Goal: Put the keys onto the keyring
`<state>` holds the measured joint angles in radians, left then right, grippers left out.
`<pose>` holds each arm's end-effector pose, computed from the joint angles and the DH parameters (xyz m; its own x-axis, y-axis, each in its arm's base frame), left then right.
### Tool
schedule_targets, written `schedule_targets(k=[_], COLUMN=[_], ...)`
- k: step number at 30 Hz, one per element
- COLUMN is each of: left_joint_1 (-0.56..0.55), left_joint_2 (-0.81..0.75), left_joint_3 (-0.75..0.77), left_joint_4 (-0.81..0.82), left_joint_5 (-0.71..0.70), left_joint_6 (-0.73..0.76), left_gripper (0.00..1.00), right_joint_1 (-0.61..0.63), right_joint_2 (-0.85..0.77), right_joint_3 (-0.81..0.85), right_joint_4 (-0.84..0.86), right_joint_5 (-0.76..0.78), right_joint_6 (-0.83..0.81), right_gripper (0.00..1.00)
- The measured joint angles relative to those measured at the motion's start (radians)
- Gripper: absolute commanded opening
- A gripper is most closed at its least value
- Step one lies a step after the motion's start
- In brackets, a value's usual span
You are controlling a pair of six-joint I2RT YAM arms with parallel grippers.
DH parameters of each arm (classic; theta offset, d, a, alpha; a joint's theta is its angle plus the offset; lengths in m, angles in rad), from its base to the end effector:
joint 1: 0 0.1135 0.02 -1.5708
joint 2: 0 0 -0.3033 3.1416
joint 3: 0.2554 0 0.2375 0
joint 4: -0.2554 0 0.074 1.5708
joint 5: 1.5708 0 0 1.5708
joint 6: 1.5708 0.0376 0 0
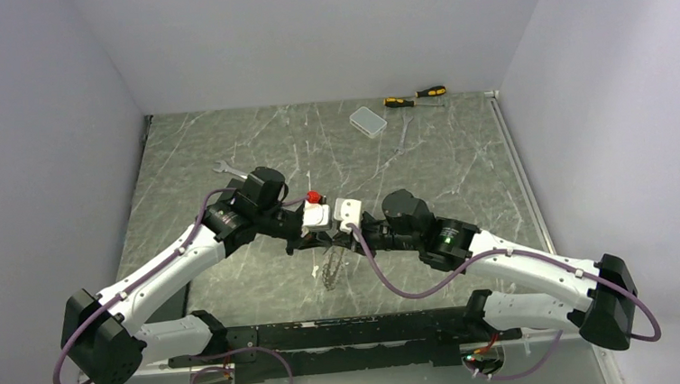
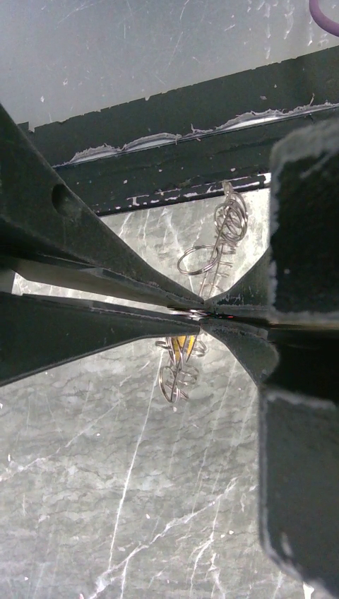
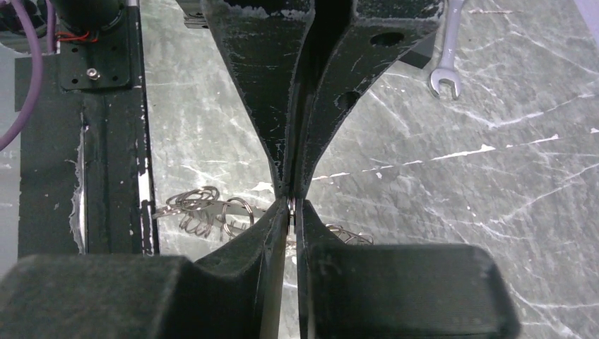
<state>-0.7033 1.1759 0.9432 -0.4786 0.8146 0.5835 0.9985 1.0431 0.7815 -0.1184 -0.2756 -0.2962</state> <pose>0.1473 -0.1608 0.3337 0.0605 0.4443 -0.8938 0.9954 -0.0933 0.0210 0.1036 0.1796 0.3332 0.0839 -0.3883 -0.9177 -0.9632 0.2042 -0.1745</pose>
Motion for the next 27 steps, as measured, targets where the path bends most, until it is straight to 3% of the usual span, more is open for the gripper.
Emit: schedule_targets(k=[7, 14, 17, 27], left_joint_1=[0.000, 0.000, 0.002, 0.054], left_joint_2=[0.000, -0.018, -0.051, -0.144], left_joint_3=[0.000, -0.002, -0.008, -0.058], left_joint_4=[0.002, 0.013, 0.036, 0.178], left_joint_5=[0.000, -0.007, -0.008, 0.007], left_joint_6=[0.000, -0.002, -0.012, -0.091], left_gripper=[0.00, 0.40, 0.51, 0.54], right_joint_1=[0.000, 0.000, 0.000, 0.000], right_joint_2=[0.002, -0.002, -0.021, -0.097], right_joint_3=[0.000, -0.008, -0.020, -0.062], right_joint_4=[0.005, 0.027, 0.051, 0.096], right_joint_5=[-0.006, -0.008, -0.006, 0.014], right_joint_6=[0.013, 0.036, 0.046, 0.077], right_gripper=[0.00, 0.00, 0.00, 0.00])
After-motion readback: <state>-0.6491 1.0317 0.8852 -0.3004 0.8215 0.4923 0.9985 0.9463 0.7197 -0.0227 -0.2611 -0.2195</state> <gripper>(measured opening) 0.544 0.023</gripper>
